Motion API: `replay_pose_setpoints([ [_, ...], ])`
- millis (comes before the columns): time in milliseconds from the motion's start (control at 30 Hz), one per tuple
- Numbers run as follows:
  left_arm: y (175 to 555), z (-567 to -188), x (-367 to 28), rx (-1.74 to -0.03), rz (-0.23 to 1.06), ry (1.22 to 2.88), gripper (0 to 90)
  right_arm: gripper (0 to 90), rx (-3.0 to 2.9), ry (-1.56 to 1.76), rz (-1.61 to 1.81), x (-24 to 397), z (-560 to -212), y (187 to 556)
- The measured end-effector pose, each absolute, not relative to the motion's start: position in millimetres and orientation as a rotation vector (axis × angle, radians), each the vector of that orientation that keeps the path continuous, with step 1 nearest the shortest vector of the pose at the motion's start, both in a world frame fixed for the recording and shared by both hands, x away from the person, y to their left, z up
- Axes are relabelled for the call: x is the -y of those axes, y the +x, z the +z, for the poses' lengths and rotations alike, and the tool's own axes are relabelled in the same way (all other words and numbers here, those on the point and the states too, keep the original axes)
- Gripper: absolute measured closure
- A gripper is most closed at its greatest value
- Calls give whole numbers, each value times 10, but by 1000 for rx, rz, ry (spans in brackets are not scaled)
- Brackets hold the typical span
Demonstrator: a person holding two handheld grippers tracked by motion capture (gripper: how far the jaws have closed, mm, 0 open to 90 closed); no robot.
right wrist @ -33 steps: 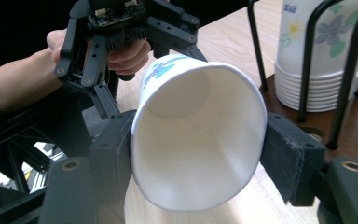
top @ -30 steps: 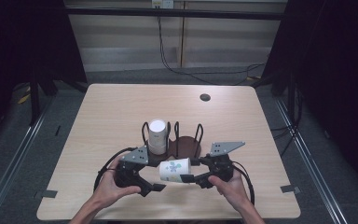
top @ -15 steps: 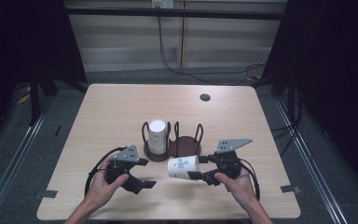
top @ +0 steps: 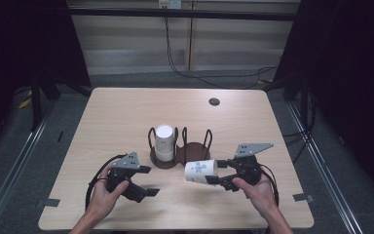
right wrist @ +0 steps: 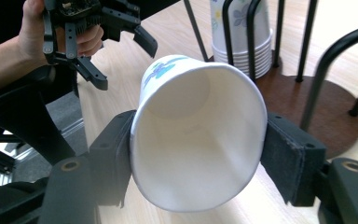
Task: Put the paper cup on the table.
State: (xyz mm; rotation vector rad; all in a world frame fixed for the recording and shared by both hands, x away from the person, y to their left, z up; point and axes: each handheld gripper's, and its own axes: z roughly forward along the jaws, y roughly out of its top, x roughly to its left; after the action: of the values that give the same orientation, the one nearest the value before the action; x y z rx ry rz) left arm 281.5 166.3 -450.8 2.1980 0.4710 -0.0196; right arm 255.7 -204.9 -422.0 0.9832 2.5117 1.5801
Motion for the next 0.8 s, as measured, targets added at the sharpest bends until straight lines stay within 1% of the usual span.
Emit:
replay_pose_setpoints([
  [167,2806,-4503,-1676,-468,-7,2196,160,313,-2513,1014,1516,2120,-4182,2564],
  [300,2794,-4511,-1682,-456,-15,2198,160,310,-2532,1025,1489,2186,-4162,2567],
  [367,2795,-4512,-1681,-457,-38,2190,160,310,-2528,1034,1473,2221,-4146,2571],
  [467,2793,-4495,-1664,-449,-24,2202,160,308,-2535,1053,1436,2271,-4109,2591],
  [733,2797,-4479,-1643,-447,-36,2185,160,306,-2560,1066,1332,2338,-3999,2672],
  [800,2778,-4462,-1644,-448,-4,2190,160,306,-2567,1067,1311,2353,-3979,2687],
])
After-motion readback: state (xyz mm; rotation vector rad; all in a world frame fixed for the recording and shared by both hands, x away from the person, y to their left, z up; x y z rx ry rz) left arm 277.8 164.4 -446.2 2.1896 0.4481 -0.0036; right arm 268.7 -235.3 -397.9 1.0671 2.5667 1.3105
